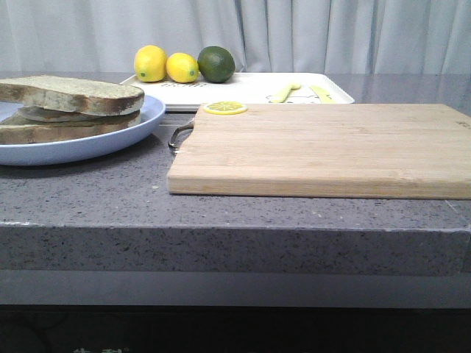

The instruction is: Place bread and move sandwich to tray

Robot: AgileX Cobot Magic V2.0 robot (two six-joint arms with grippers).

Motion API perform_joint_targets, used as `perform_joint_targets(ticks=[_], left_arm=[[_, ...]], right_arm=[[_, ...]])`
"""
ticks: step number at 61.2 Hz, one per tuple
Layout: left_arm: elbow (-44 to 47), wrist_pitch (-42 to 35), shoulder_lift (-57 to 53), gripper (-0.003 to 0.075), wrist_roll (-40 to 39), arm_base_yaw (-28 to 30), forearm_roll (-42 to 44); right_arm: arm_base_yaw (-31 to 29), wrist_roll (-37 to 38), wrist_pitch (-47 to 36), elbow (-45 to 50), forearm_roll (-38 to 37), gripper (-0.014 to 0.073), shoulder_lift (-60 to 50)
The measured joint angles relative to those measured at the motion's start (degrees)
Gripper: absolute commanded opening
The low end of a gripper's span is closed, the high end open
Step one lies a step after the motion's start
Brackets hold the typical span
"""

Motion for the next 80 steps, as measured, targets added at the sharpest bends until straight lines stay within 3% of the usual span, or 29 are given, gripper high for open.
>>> perform_joint_targets(ticks=[16, 39, 50, 59, 68, 80], left_arm=[[-2.16, 7.43, 4.11, 0.0427, -0.88, 0.0, 0.4], [-14.75, 22.42, 24.86, 0.0427, -8.92, 0.0, 11.9], [-19.14, 23.23, 36.17, 0.0427, -9.44, 5.38, 11.85], [-22.54, 23.23, 44.23, 0.0427, -5.7, 15.05, 4.73], [-23.88, 22.26, 51.53, 0.0427, 5.15, 25.33, -11.99], [-23.97, 20.47, 58.81, 0.0417, 13.13, 32.34, -26.81]], right_arm=[[0.0, 0.0, -0.05, 4.9, 1.97, 0.0486, -9.16], [0.0, 0.0, 0.15, 5.03, 2.06, 0.0486, -10.86], [0.0, 0.0, 0.15, 5.03, 2.06, 0.0486, -10.86], [0.0, 0.0, 0.15, 5.03, 2.06, 0.0486, -10.86], [0.0, 0.0, 0.15, 5.03, 2.06, 0.0486, -10.86], [0.0, 0.0, 0.15, 5.03, 2.06, 0.0486, -10.86]])
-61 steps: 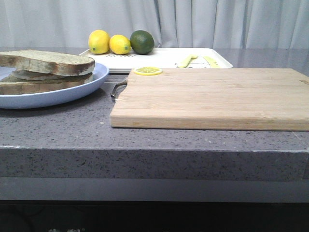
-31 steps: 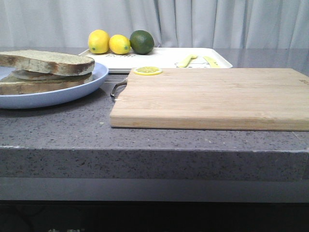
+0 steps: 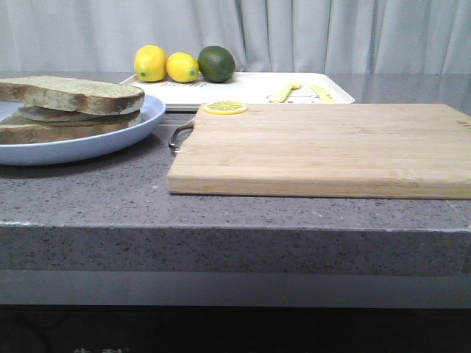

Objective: Place bread and move sandwich to tray
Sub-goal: 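Grip the rim of the blue plate with the left gripper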

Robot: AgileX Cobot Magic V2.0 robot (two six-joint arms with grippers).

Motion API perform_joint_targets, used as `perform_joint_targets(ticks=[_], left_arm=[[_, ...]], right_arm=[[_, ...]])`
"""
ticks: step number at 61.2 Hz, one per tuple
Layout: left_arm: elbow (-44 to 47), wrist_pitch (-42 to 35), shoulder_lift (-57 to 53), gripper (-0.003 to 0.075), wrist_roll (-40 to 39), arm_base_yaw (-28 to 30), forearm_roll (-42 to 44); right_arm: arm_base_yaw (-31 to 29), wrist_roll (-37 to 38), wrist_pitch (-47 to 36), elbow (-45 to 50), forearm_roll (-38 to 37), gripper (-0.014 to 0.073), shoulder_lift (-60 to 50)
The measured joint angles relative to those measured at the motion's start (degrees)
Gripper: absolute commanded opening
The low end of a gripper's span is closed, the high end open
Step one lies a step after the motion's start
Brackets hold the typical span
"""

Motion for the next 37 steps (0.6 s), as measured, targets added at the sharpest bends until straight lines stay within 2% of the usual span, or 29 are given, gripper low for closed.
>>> perform_joint_targets(ticks=[15, 37], left_arm=[[-0.27, -2.16, 6.91, 0.0349, 3.19, 1.02, -8.6], [-0.31, -4.17, 11.92, 0.0221, 3.46, 1.02, -10.84]], right_arm=[[0.0, 0.0, 0.0, 0.0, 0.0, 0.0486, 0.0], [0.0, 0.0, 0.03, 0.0, 0.0, 0.0486, 0.0]])
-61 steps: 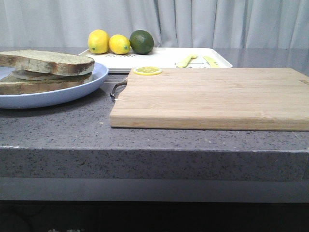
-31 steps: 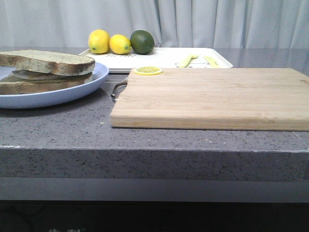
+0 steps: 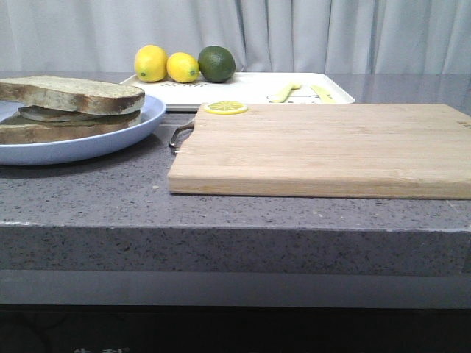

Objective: Place bread and move sandwich to tray
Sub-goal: 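Grip the rim of the blue plate with the left gripper, then lift the plate with the sandwich and lower it onto the white tray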

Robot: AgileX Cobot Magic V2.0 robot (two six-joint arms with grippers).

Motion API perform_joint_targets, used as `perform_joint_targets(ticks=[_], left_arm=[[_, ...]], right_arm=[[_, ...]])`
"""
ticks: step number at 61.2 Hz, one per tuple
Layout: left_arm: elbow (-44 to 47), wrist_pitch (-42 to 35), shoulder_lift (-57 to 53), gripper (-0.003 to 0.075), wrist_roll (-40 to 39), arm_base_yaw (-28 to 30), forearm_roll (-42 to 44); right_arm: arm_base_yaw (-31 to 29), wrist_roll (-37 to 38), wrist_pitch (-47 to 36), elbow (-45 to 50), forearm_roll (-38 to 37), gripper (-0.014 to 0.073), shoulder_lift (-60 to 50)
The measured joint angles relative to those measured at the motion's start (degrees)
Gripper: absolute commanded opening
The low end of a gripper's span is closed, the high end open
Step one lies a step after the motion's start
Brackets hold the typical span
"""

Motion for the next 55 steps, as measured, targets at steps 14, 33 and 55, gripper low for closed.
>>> perform_joint_targets(ticks=[14, 33, 55], left_arm=[[-0.09, -0.22, 0.26, 0.0076, 0.23, 0.0, -0.35], [-0.09, -0.24, 0.26, -0.002, 0.35, 0.0, -1.23], [-8.11, 4.73, -0.71, -0.002, 5.41, -0.92, -6.36]], right_arm=[[0.0, 0.0, 0.0, 0.0, 0.0, 0.0486, 0.0], [0.0, 0.0, 0.0, 0.0, 0.0, 0.0486, 0.0], [0.0, 0.0, 0.0, 0.0, 0.0, 0.0486, 0.0]])
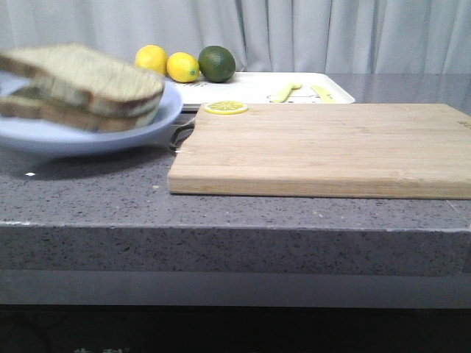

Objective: Place bread and move sandwich to tray
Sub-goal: 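Lift the plate with the sandwich and lower it onto the white tray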

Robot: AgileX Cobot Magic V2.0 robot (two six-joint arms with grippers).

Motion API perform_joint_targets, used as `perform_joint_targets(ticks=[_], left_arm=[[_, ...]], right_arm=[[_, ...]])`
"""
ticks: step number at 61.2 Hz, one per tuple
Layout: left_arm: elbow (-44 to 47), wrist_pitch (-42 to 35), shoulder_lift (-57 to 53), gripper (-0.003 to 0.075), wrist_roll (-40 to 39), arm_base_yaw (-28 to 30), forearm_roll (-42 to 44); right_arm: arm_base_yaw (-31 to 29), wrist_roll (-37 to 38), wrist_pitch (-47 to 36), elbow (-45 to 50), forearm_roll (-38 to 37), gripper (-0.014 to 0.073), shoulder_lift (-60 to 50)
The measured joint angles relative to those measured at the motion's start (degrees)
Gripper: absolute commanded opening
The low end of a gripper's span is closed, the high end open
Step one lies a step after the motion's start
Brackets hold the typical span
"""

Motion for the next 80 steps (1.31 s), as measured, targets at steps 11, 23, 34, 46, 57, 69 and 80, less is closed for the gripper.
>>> perform_joint_targets(ticks=[11, 23, 34, 46, 57, 69, 80], left_arm=[[-7.13, 0.7, 0.12, -0.002, 0.0, -1.8, -6.03], [-14.96, 0.83, 4.32, -0.002, -3.61, -5.73, -6.27], [-23.65, 0.49, 11.74, -0.002, -11.37, -9.84, -2.82], [-33.2, 0.49, 20.46, -0.002, -19.18, -12.43, 3.79], [-40.1, 0.49, 27.07, -0.002, -23.63, -12.68, 4.39], [-44.88, 0.25, 32.77, -0.0019, -26.29, -12.68, 4.54], [-45.24, 0.25, 34.57, 0.0072, -26.79, -12.68, 4.86]], right_arm=[[0.0, 0.0, 0.09, 0.0, 0.0, 0.0486, 0.0], [0.0, 0.0, 0.09, 0.0, 0.0, 0.0486, 0.0], [0.0, 0.0, 0.09, 0.0, 0.0, 0.0486, 0.0], [0.0, 0.0, 0.09, 0.0, 0.0, 0.0486, 0.0], [0.0, 0.0, 0.09, 0.0, 0.0, 0.0486, 0.0], [0.0, 0.0, 0.09, 0.0, 0.0, 0.0486, 0.0], [0.0, 0.0, 0.09, 0.0, 0.0, 0.0486, 0.0]])
